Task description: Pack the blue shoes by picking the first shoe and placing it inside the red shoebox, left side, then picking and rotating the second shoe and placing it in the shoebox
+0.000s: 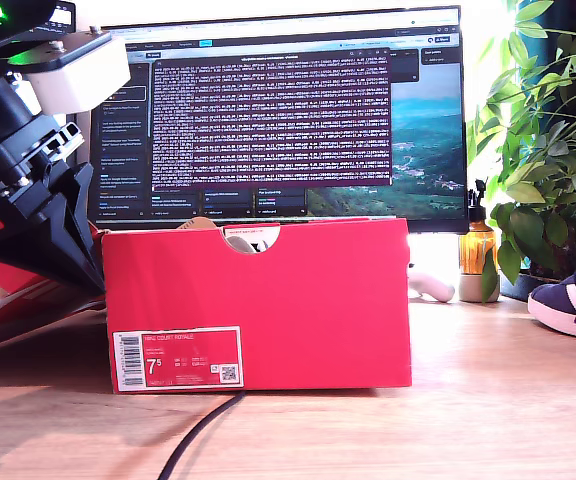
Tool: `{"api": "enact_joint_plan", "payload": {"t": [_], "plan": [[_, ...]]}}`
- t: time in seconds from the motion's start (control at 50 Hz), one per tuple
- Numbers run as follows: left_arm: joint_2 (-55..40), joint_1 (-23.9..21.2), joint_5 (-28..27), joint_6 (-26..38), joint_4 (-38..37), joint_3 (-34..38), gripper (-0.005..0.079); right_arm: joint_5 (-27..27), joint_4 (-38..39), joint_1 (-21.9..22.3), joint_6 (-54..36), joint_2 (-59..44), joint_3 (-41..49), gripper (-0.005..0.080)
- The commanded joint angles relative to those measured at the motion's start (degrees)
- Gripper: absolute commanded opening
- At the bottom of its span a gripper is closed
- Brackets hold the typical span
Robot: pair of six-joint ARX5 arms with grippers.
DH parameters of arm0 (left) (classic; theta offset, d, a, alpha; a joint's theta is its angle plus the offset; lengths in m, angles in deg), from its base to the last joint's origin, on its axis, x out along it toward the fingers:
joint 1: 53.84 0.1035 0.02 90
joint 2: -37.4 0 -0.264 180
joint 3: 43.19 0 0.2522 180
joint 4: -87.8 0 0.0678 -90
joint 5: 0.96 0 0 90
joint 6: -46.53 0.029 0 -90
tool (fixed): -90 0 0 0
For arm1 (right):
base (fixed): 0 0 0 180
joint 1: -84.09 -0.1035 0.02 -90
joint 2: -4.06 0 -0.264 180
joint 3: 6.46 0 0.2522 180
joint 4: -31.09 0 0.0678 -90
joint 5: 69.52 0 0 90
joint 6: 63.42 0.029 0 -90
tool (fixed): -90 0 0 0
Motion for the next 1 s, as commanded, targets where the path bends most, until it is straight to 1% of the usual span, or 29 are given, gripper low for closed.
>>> {"api": "enact_joint_plan", "payload": {"t": [0.0,0.14,0.26,0.4,0.54,0.98], "plan": [[-0.66,-0.04,-0.31,-0.2,1.22,-0.15,-0.0018,0.26,-0.07,1.81,-0.13,0.28,2.56,0.0482],[-0.66,-0.04,-0.28,-0.22,1.22,-0.15,-0.0018,0.52,0.11,4.31,0.07,0.26,4.74,0.0481],[-0.66,-0.04,-0.28,-0.2,1.22,-0.15,-0.0018,0.63,2.67,5.64,0.09,0.26,6.69,0.0481],[-0.66,-0.04,-0.31,-0.22,1.22,-0.15,-0.0018,0.92,6.95,5.95,0.0,0.22,8.11,0.0481],[-0.66,-0.04,-0.31,-0.2,1.22,-0.15,-0.0018,0.76,8.52,6.36,-0.02,-0.81,8.31,0.0481],[-0.66,-0.04,-0.31,-0.2,1.22,-0.15,-0.0018,0.79,9.09,7.26,0.04,-7.1,8.72,0.048]]}}
